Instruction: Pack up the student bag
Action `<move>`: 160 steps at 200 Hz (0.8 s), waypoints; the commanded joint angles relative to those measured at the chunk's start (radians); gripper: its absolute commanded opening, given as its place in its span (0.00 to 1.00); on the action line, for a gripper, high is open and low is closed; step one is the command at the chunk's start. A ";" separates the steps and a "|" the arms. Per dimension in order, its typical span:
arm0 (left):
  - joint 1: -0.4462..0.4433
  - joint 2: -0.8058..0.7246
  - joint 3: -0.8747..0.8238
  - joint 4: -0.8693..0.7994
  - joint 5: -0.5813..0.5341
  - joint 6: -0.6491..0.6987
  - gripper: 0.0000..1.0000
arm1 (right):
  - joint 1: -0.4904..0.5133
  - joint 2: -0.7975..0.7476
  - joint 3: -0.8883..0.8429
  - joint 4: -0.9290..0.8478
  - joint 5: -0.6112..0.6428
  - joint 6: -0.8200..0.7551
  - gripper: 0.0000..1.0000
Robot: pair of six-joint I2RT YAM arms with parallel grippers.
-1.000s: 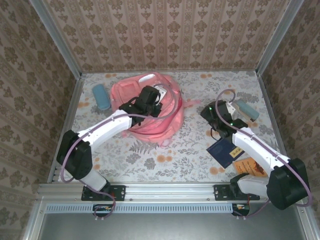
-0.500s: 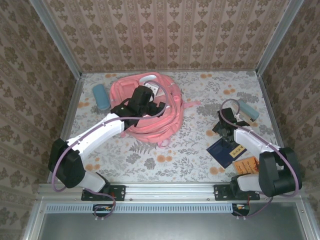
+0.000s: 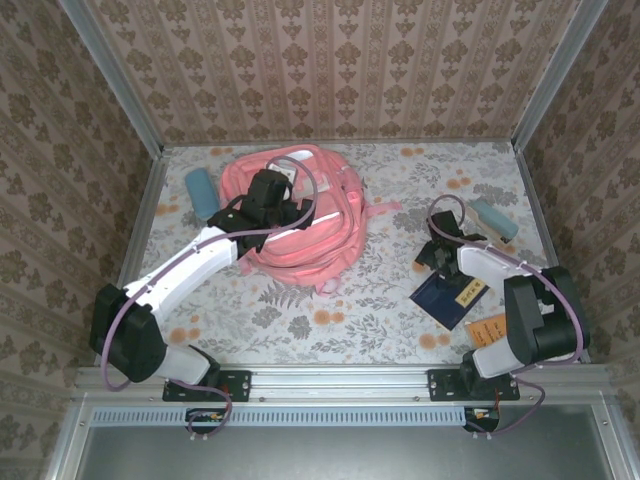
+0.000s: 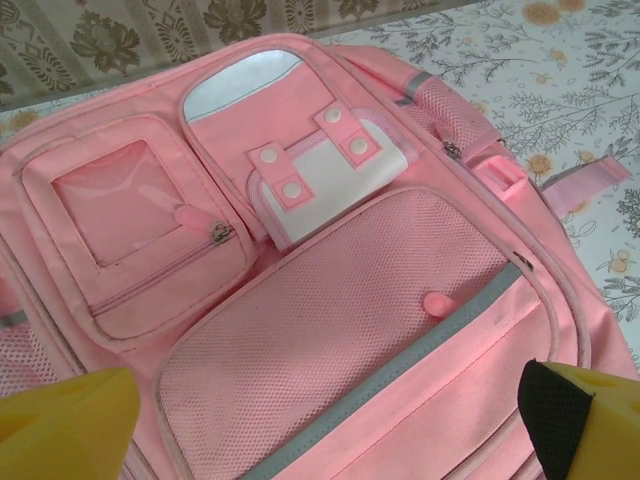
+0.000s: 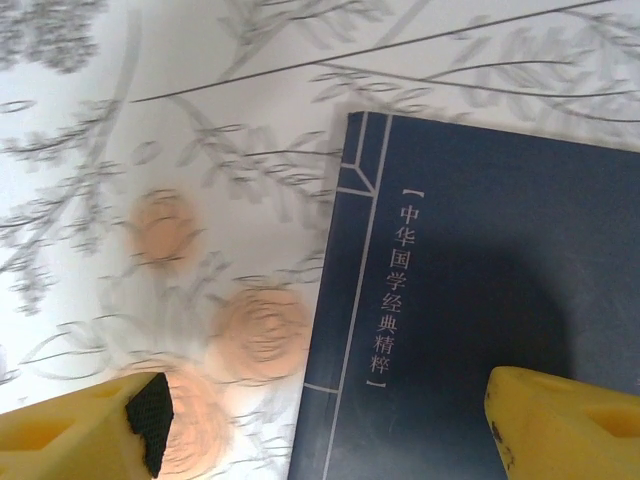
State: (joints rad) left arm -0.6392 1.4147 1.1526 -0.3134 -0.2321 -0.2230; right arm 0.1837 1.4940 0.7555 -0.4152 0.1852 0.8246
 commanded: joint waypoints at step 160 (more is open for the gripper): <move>-0.119 0.262 0.227 -0.022 0.557 -0.295 0.96 | 0.021 -0.077 0.130 -0.199 -0.100 -0.197 0.78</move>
State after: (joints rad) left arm -0.6914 1.6085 1.3029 -0.3595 0.2169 -0.4454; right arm 0.2516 1.4528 0.9039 -0.4717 -0.0624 0.6750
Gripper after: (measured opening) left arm 0.976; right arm 0.790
